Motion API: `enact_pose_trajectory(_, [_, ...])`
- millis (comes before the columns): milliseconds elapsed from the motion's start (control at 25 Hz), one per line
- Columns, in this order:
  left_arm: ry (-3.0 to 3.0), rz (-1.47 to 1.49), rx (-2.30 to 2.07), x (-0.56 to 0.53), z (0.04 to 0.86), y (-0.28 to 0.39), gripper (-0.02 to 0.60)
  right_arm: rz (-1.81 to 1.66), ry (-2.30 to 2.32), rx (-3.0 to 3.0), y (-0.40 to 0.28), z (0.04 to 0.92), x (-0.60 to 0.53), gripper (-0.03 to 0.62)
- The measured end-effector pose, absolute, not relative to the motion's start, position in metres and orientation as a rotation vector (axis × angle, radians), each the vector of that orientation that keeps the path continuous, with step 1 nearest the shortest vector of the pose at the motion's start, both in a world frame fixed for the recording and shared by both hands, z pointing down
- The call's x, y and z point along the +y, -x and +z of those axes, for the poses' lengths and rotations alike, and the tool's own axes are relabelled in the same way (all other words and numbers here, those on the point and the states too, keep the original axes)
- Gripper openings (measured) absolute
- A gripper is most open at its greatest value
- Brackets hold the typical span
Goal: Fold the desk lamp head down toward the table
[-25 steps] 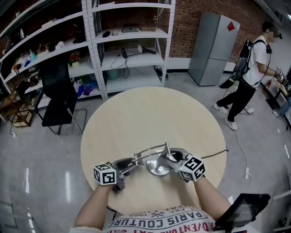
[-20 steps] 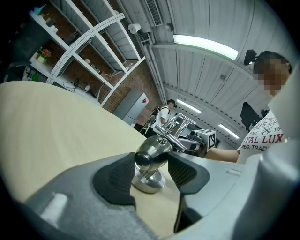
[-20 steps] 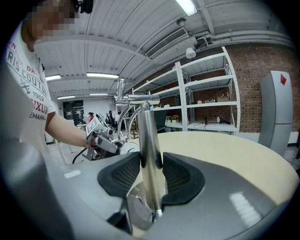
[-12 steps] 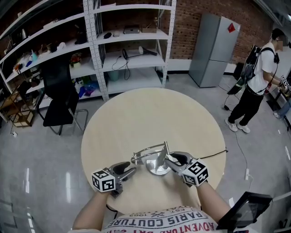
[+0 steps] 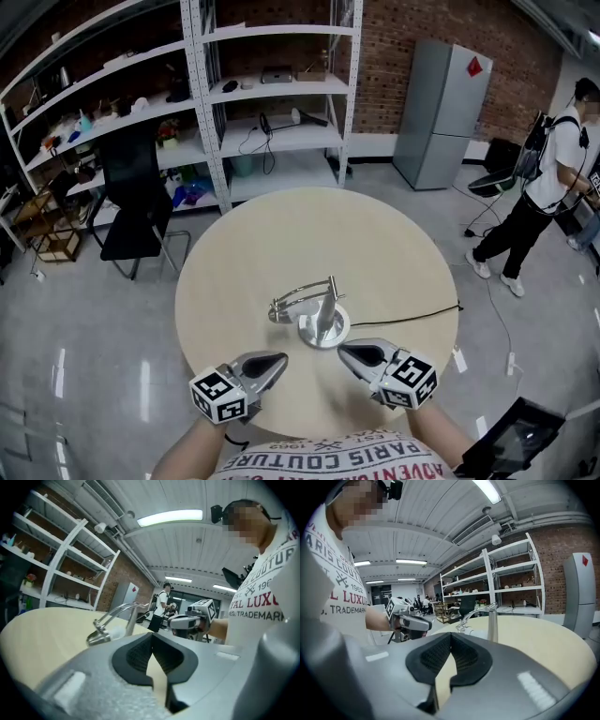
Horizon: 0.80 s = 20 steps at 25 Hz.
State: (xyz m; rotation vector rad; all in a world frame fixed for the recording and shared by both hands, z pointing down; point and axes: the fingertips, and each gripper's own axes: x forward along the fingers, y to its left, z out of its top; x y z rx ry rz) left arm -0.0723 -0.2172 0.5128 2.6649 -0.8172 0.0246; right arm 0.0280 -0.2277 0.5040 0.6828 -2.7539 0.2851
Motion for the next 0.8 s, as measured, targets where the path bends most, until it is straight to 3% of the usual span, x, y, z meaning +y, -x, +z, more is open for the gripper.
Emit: enact_pose_trajectory(800, [-2.787, 0.165, -0.869, 0.011, 0.423, -0.052, -0.002, 0.240, -0.549, -2.913, -0.082, 0.448, 0.019, 0.002])
